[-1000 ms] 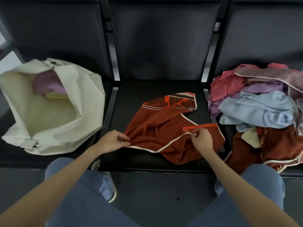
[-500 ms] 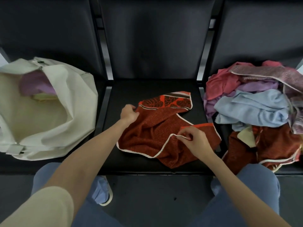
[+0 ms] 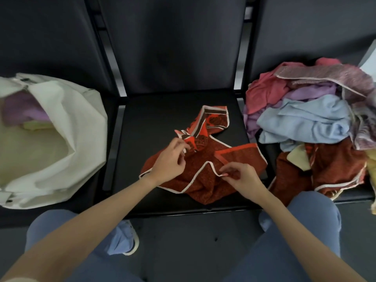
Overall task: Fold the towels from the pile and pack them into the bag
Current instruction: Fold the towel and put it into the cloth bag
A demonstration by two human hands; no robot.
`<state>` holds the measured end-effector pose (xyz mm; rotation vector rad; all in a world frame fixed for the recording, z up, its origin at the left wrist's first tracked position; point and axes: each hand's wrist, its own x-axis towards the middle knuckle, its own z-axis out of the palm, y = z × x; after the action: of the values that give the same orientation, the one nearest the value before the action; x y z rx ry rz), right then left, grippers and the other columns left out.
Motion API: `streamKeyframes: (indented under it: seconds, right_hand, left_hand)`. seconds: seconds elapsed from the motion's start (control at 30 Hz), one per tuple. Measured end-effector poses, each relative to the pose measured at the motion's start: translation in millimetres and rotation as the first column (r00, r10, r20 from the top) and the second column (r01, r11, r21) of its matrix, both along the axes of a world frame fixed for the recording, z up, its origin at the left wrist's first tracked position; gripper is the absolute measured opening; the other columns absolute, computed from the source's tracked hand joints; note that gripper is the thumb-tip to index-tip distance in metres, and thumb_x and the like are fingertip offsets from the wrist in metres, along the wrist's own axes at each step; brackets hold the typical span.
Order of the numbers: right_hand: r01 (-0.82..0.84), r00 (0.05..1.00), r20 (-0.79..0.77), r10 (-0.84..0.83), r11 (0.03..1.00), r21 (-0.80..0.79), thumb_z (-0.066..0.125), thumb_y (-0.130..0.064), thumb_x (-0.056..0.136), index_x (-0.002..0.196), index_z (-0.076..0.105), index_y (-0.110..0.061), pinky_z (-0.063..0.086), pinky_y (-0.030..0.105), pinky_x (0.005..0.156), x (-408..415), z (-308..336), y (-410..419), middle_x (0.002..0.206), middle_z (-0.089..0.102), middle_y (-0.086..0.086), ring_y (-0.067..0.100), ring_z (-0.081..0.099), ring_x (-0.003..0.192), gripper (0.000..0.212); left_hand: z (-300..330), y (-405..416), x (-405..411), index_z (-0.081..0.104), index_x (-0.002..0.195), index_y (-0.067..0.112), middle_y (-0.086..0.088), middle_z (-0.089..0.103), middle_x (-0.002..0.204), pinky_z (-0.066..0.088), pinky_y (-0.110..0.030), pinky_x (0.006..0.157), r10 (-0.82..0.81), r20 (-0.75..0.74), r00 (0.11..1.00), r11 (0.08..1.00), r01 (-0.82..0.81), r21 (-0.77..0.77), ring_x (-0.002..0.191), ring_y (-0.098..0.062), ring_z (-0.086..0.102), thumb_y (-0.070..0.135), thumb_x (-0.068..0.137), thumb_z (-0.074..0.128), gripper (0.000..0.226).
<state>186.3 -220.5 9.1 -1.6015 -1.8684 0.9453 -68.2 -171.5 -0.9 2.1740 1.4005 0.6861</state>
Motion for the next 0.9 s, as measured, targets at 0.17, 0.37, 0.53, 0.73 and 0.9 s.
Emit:
streamKeyframes:
  seconds: [0.17,0.37,0.53,0.73,0.9]
  right_hand:
    - [0.032,0.998,0.05,-0.036,0.996,0.084,0.081,-0.01,0.071,0.076,0.071,-0.031,0.036,0.005,0.074,2,-2,-4,0.075,0.063,-0.01,0.0,0.054,0.077,0.025]
    - [0.05,0.999,0.005,-0.052,0.981,0.19,0.08,-0.01,0.073,0.08,0.074,-0.027,0.046,0.016,0.067,3,1,-5,0.08,0.068,-0.011,0.003,0.059,0.071,0.02]
    - [0.027,0.999,-0.038,-0.011,0.901,0.432,0.073,-0.004,0.081,0.088,0.076,-0.012,0.047,0.013,0.075,-4,25,-1,0.094,0.069,-0.007,0.005,0.064,0.084,0.012]
    - [-0.027,0.997,-0.052,0.064,0.849,0.527,0.065,-0.001,0.087,0.108,0.07,-0.009,0.052,0.024,0.083,-21,63,13,0.098,0.067,0.001,0.011,0.064,0.092,0.024]
    - [0.164,0.968,-0.237,-0.08,0.919,0.36,0.07,-0.009,0.084,0.129,0.051,-0.021,0.049,0.012,0.077,-32,81,20,0.087,0.066,-0.018,-0.004,0.064,0.086,0.05]
  left_hand:
    - [6,10,14,0.047,0.092,0.019,0.002,0.05,0.1,0.053,-0.022,0.069,0.41,0.239,0.88,0.911,-0.408,-0.058,0.078,-0.006,0.06,0.022,0.081,0.074,0.029]
    - [4,30,25,0.046,0.104,0.019,-0.006,0.057,0.111,0.048,-0.019,0.078,0.734,0.241,0.635,0.666,-0.606,-0.435,0.094,-0.013,0.06,0.018,0.077,0.079,0.043]
    - [40,28,36,0.05,0.119,0.009,-0.005,0.061,0.108,0.049,-0.007,0.071,0.661,0.494,0.564,0.734,-0.622,-0.272,0.082,0.001,0.062,0.008,0.083,0.074,0.044]
    - [103,15,51,0.062,0.113,0.009,0.003,0.073,0.089,0.053,-0.02,0.084,0.316,0.523,0.792,0.949,-0.273,-0.159,0.087,-0.004,0.069,0.01,0.08,0.076,0.035]
    - [115,0,47,0.064,0.109,0.005,0.0,0.074,0.087,0.054,-0.022,0.082,0.18,0.536,0.825,0.976,-0.081,-0.202,0.086,-0.008,0.071,0.006,0.078,0.076,0.033]
